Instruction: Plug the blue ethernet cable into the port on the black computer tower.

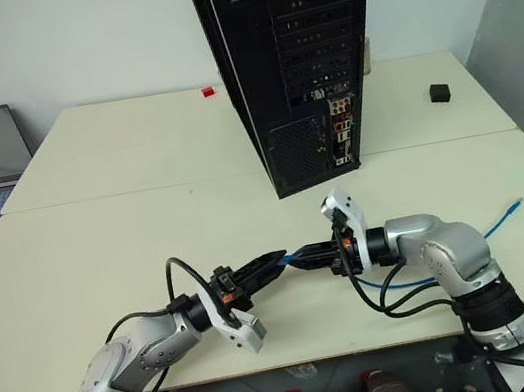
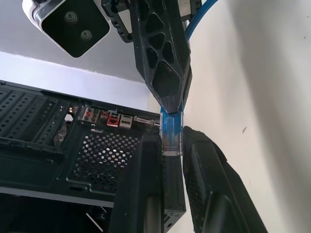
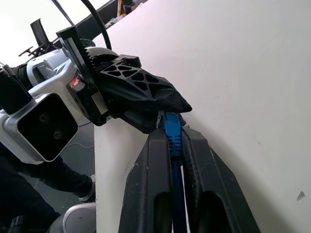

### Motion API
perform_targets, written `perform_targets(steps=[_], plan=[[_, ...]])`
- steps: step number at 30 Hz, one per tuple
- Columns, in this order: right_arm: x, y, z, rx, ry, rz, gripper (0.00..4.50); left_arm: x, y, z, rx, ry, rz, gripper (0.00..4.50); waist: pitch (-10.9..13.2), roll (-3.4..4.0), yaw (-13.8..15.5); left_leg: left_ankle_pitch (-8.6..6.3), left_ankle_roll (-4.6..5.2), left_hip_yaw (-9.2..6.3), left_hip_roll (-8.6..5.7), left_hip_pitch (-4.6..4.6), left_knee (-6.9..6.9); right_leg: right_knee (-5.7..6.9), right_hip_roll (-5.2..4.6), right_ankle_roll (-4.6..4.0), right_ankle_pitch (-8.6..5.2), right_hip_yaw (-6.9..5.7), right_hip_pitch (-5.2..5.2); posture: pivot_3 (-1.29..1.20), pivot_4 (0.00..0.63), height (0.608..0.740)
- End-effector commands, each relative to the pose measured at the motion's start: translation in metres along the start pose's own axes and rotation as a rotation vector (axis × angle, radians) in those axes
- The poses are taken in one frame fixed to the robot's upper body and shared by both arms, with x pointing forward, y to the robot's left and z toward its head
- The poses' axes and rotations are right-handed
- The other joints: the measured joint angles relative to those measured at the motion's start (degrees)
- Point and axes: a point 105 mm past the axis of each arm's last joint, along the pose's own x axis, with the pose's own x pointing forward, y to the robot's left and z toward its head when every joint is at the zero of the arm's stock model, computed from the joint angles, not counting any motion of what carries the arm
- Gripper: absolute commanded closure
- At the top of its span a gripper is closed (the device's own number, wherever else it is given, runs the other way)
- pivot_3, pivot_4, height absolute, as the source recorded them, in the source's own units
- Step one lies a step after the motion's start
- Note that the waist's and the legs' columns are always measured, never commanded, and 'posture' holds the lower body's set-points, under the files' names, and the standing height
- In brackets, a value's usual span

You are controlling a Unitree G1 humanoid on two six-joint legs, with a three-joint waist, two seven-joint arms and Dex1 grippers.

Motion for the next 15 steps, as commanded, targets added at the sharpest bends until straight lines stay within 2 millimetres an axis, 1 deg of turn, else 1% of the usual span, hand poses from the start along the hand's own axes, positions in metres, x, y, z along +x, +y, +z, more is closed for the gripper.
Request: perform_targets(steps=[1,3,4,5,10,12,15], plan=[[-0.004,0.002,0.011,-0.023,-0.022,0.019,4.49,0.001,0.010,0.007,-0.023,-0.042,0.038,3.65,0.0,0.00,0.0,0.00,0.00,0.00,0.00,0.00,0.00,0.00,0.00,0.00,0.00,0.00,0.00,0.00,0.150,0.740],[-0.005,0.002,0.012,-0.023,-0.019,0.018,4.49,0.000,0.011,0.007,-0.035,-0.045,0.037,3.27,0.0,0.00,0.0,0.00,0.00,0.01,0.00,0.00,0.00,0.00,0.00,0.00,0.00,0.00,0.00,0.00,0.150,0.740],[-0.005,0.001,0.012,-0.023,-0.016,0.018,4.49,0.000,0.012,0.006,-0.038,-0.046,0.033,3.17,0.0,0.00,0.0,0.00,0.00,0.00,0.00,0.00,0.00,0.00,0.00,0.00,0.00,0.00,0.00,0.00,0.150,0.740],[-0.006,0.001,0.012,-0.023,-0.013,0.018,4.49,-0.001,0.012,0.005,-0.045,-0.043,0.028,2.85,0.0,0.00,0.0,0.00,0.00,0.00,0.00,0.00,0.00,0.00,0.00,0.00,0.00,0.00,0.00,0.00,0.150,0.740],[-0.014,-0.002,0.014,-0.036,-0.011,-0.007,4.49,-0.005,0.012,-0.004,-0.081,0.007,0.025,1.93,0.0,0.00,0.0,0.00,0.00,0.00,0.00,0.00,0.00,0.00,0.00,0.00,0.00,0.00,0.00,0.00,0.150,0.740],[-0.021,-0.007,0.019,-0.062,-0.029,-0.052,4.49,-0.006,0.014,-0.007,-0.135,0.031,0.039,1.42,0.0,0.00,0.0,0.00,0.00,0.00,0.00,0.00,0.00,0.00,0.00,0.00,0.00,0.00,0.00,0.00,0.150,0.740],[-0.036,-0.019,0.030,-0.128,-0.073,-0.162,4.49,0.000,0.022,-0.008,-0.296,0.072,0.099,1.41,0.0,0.00,0.0,0.00,0.00,0.00,0.00,-0.01,0.00,0.00,0.00,0.00,0.00,0.00,0.00,0.00,0.150,0.740]])
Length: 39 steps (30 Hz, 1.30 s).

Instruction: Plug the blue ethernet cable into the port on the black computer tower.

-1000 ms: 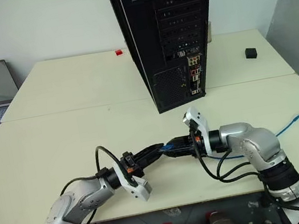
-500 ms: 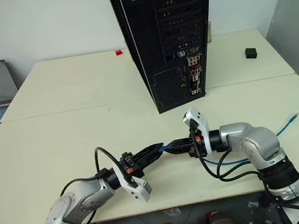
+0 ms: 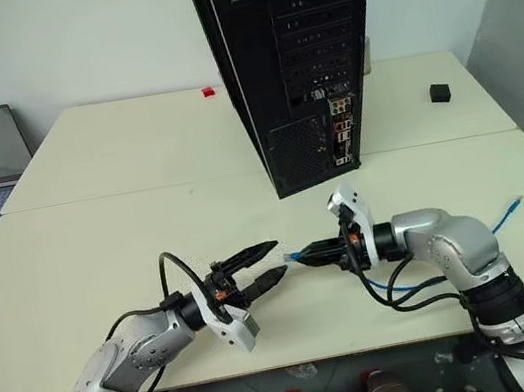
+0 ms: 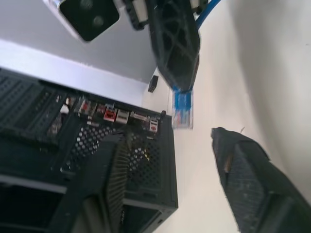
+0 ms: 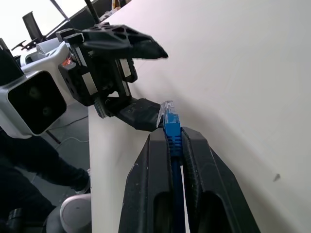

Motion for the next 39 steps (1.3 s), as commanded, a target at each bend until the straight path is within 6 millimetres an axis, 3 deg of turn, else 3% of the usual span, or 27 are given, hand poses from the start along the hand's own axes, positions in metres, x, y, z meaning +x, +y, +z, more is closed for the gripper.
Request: perform_targets(steps=[1,8,12,16,27,39], plan=[[-0.023,-0.013,0.027,-0.125,-0.094,-0.138,4.49,0.009,0.017,0.002,-0.215,0.045,0.111,1.41,0.0,0.00,0.0,0.00,0.00,0.00,0.00,-0.01,0.00,-0.01,0.00,0.00,0.00,0.00,0.00,0.00,0.150,0.740],[-0.049,-0.031,0.053,-0.292,-0.209,-0.439,4.49,0.044,0.041,0.004,-0.720,0.105,0.224,1.41,0.0,0.00,0.0,0.00,0.00,-0.03,0.00,-0.06,0.03,0.01,0.04,0.01,-0.01,-0.04,0.00,0.00,0.150,0.740],[-0.056,-0.041,0.068,-0.375,-0.285,-0.628,4.49,0.067,0.064,0.002,-0.840,0.134,0.286,1.41,0.0,-0.01,0.0,0.00,0.00,0.01,-0.04,-0.14,0.11,0.01,0.31,0.02,-0.01,-0.04,0.00,0.00,0.150,0.740],[-0.056,-0.051,0.076,-0.416,-0.344,-0.783,4.49,0.083,0.071,-0.001,-0.938,0.189,0.290,1.41,0.0,-0.01,-0.3,0.01,-0.01,0.00,-0.02,-0.09,0.08,0.01,0.36,0.02,0.00,0.04,0.00,0.00,0.150,0.740],[-0.057,-0.081,0.088,-0.462,-0.375,-1.029,4.49,0.102,0.069,0.005,-1.049,0.205,0.241,1.41,0.0,-0.01,-0.1,0.02,-0.03,0.02,0.00,-0.06,0.05,0.01,0.35,0.01,0.00,0.15,-0.04,0.00,0.150,0.740],[-0.047,-0.094,0.092,-0.338,-0.402,-0.997,4.49,0.104,0.065,0.013,-0.973,0.184,0.242,1.41,0.0,0.00,-0.1,0.02,-0.02,0.10,0.00,-0.04,0.03,0.01,0.34,0.01,0.00,0.23,-0.05,0.00,0.150,0.740]])
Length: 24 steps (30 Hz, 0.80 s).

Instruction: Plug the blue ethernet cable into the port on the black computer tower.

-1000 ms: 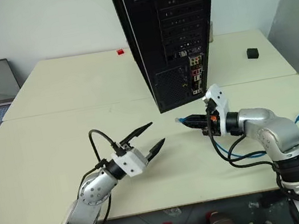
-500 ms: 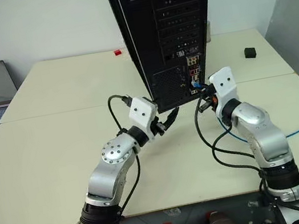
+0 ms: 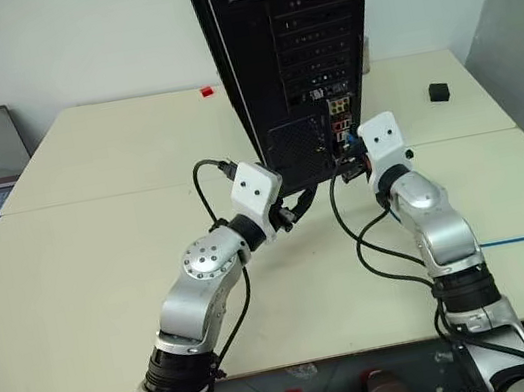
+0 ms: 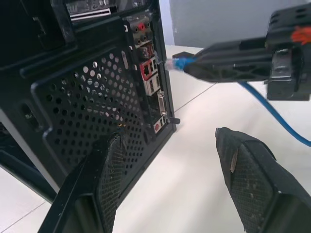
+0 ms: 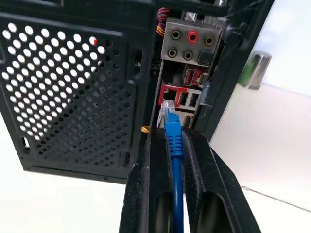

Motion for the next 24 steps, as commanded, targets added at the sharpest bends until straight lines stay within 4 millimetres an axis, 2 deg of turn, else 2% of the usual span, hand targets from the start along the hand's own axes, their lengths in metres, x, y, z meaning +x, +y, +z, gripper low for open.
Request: perform_targets(steps=[1,24], plan=[[0.004,-0.007,0.017,0.017,-0.047,-0.015,4.49,-0.001,-0.005,0.013,0.027,-0.055,-0.006,1.41,0.0,0.00,0.0,0.00,0.00,0.00,0.00,0.00,0.00,0.00,0.00,0.00,0.00,0.00,0.00,0.00,0.150,0.740],[0.022,-0.009,0.017,0.051,-0.014,-0.007,4.49,-0.002,-0.003,0.014,0.024,-0.056,0.014,1.41,0.0,0.00,0.0,0.00,0.01,0.02,-0.01,-0.02,-0.01,0.00,-0.01,0.00,0.00,0.01,-0.02,0.00,0.150,0.740]])
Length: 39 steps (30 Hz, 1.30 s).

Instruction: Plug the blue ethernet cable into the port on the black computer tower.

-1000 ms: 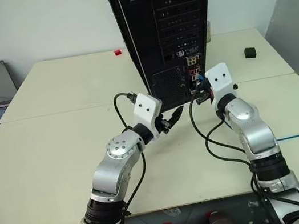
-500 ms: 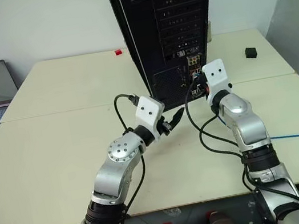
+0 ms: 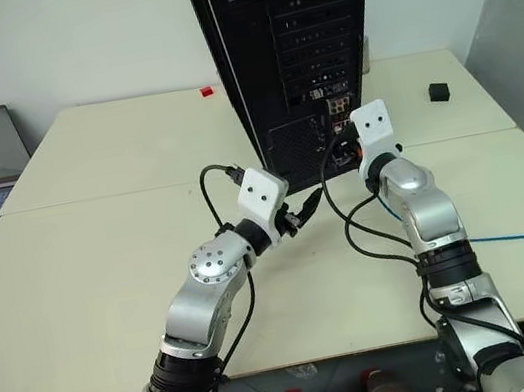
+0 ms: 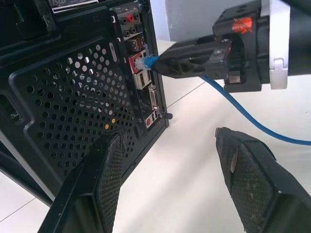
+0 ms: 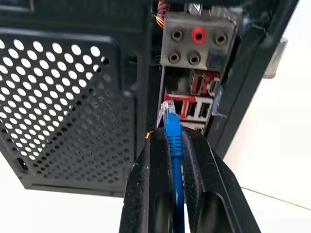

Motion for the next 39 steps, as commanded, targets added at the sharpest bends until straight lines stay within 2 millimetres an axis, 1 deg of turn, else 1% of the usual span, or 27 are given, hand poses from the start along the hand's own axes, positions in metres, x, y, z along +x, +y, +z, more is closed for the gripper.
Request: perform_targets(steps=[1,6,20,39], plan=[[0.0012,-0.0046,0.0212,0.015,-0.067,-0.012,4.49,-0.0020,-0.0008,0.0173,0.023,-0.064,0.012,1.41,0.0,0.00,0.0,0.00,0.00,0.00,0.00,0.00,0.00,0.00,0.00,0.00,0.00,0.00,0.00,0.00,0.150,0.740],[0.0020,-0.0075,0.0202,0.036,-0.057,-0.024,4.49,-0.0019,-0.0016,0.0174,0.019,-0.065,0.012,1.41,0.0,0.00,0.0,0.00,0.00,0.00,0.00,0.00,0.00,0.00,0.00,0.00,0.00,0.00,0.00,0.00,0.150,0.740],[0.0034,-0.0047,0.0177,0.086,-0.036,-0.012,4.49,-0.0020,-0.0011,0.0168,0.017,-0.062,0.016,1.41,0.0,0.00,0.0,0.00,0.00,0.00,0.01,0.00,-0.02,0.00,0.00,0.00,0.00,0.00,0.00,0.00,0.150,0.740],[0.0040,-0.0074,0.0217,0.128,-0.048,-0.030,4.49,-0.0024,0.0000,0.0170,0.020,-0.061,0.018,1.41,0.0,0.00,0.0,0.00,0.00,0.00,0.01,0.00,-0.02,0.00,0.00,0.00,0.00,0.01,-0.01,0.00,0.150,0.740]])
